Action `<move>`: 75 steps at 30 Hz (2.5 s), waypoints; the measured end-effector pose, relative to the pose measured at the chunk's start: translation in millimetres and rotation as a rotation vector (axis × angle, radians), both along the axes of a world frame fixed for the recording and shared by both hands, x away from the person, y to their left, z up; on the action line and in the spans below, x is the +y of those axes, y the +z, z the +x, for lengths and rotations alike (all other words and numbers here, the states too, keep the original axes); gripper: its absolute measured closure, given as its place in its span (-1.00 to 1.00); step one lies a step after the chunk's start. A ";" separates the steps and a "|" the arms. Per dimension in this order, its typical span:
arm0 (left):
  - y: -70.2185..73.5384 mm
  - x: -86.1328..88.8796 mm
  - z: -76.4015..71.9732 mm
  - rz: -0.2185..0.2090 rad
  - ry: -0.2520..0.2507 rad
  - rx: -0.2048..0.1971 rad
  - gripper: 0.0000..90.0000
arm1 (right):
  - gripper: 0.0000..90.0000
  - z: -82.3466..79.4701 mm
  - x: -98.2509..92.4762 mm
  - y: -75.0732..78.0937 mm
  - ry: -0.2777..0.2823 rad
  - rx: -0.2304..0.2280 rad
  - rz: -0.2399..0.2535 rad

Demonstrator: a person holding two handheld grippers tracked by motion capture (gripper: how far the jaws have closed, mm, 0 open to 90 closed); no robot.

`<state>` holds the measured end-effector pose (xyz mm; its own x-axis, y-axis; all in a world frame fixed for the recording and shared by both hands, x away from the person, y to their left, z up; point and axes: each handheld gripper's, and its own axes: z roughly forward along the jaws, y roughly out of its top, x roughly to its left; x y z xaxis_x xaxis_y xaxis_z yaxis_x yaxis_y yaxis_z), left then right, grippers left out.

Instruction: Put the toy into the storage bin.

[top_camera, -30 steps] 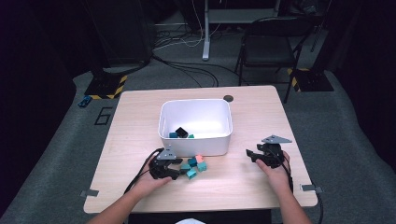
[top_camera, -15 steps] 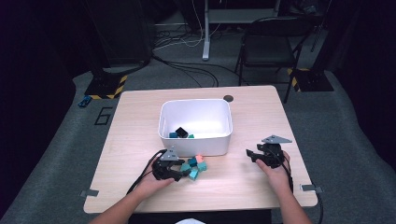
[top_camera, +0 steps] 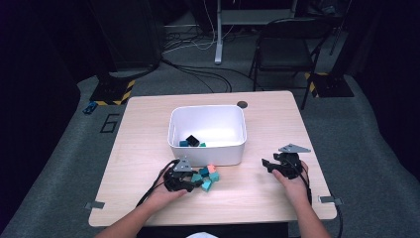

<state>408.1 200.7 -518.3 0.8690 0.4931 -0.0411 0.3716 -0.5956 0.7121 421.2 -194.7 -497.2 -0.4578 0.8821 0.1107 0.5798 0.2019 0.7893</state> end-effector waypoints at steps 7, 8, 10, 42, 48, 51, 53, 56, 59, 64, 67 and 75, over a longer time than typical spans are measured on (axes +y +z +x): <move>1.1 1.1 -0.4 0.004 0.000 0.003 0.31 | -0.09 -0.3 -0.2 0.1 -0.004 0.003 0.003; 0.7 1.1 -0.7 -0.007 0.003 -0.001 0.31 | -0.08 -0.2 -0.3 0.0 -0.003 0.002 0.002; 1.8 1.7 -0.8 -0.002 0.002 -0.006 0.31 | -0.09 -0.4 0.1 0.2 -0.003 0.001 0.003; 34.6 22.5 -8.4 -0.034 0.031 0.005 0.32 | -0.09 -0.3 -0.3 -0.2 -0.003 0.002 0.002; 44.7 26.3 -8.8 -0.038 0.039 0.008 0.32 | -0.08 0.1 -0.2 0.1 0.000 0.000 0.001; 51.2 27.6 -9.4 -0.042 0.039 0.002 0.32 | -0.09 0.3 0.6 -0.5 -0.003 0.003 0.004; 56.2 28.8 -9.6 -0.042 0.035 0.002 0.32 | -0.08 0.5 0.8 -0.9 -0.002 0.006 0.001; 64.0 29.5 -9.6 -0.033 0.031 0.000 0.32 | -0.09 -0.2 1.6 1.0 -0.006 0.001 0.008; 70.2 29.7 -9.6 -0.036 0.021 0.002 0.32 | -0.09 -0.1 0.1 1.0 -0.006 0.000 0.009; 78.3 28.4 -11.2 -0.040 0.016 -0.015 0.32 | -0.09 -0.6 0.5 1.1 -0.003 0.002 0.007; 82.5 28.1 -10.8 -0.051 0.016 -0.009 0.32 | -0.09 -0.6 0.3 1.0 -0.005 0.003 0.010; 93.3 28.3 -11.0 -0.059 0.016 -0.010 0.32 | -0.09 -0.4 0.8 0.6 -0.006 0.004 0.007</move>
<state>397.1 229.0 -424.9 0.8616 0.5038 -0.0618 0.3734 -0.5466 0.7495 420.8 -193.9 -496.5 -0.4523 0.8840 0.1185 0.5845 0.1934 0.7880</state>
